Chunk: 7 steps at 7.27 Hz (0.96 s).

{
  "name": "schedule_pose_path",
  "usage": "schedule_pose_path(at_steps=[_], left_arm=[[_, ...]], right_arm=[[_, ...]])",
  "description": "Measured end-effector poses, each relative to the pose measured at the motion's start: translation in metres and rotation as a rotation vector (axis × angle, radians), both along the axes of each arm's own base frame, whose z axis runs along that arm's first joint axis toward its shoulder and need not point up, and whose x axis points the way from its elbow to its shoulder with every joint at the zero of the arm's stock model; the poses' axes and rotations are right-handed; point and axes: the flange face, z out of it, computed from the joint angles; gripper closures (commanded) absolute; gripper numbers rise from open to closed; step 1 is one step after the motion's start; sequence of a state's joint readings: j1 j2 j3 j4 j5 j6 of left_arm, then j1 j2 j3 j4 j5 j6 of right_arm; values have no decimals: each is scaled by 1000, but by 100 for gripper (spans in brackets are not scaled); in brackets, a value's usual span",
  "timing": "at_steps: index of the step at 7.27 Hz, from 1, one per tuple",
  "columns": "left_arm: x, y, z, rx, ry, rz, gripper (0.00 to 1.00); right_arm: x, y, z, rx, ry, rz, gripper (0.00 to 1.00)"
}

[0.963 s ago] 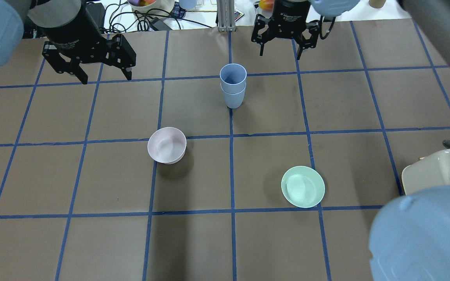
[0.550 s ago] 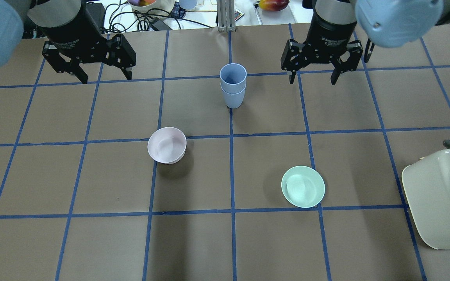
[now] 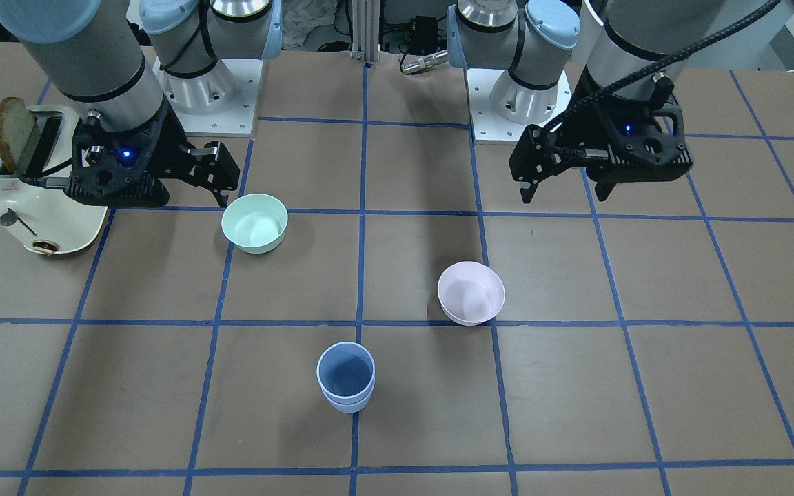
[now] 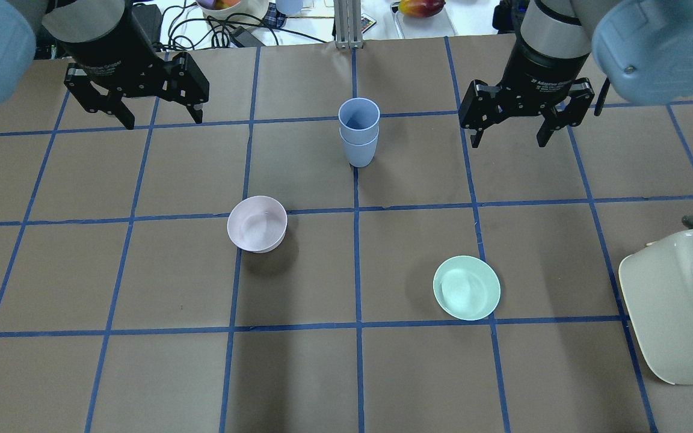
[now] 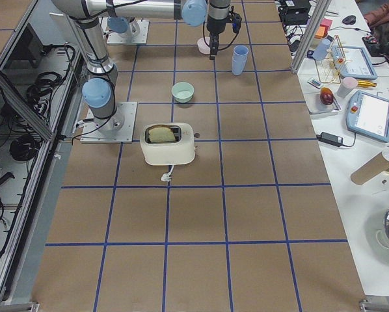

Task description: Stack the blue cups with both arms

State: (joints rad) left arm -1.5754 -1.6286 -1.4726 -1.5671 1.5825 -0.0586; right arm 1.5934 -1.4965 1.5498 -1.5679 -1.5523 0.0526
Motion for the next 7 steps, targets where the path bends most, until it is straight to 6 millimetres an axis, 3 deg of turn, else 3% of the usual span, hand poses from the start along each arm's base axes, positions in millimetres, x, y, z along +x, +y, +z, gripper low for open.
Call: schedule_pose_path(at_steps=[7], left_arm=[[0,0,1,-2,-2,12,0]], right_arm=[[-6,5,12,-22,1,-11,0]])
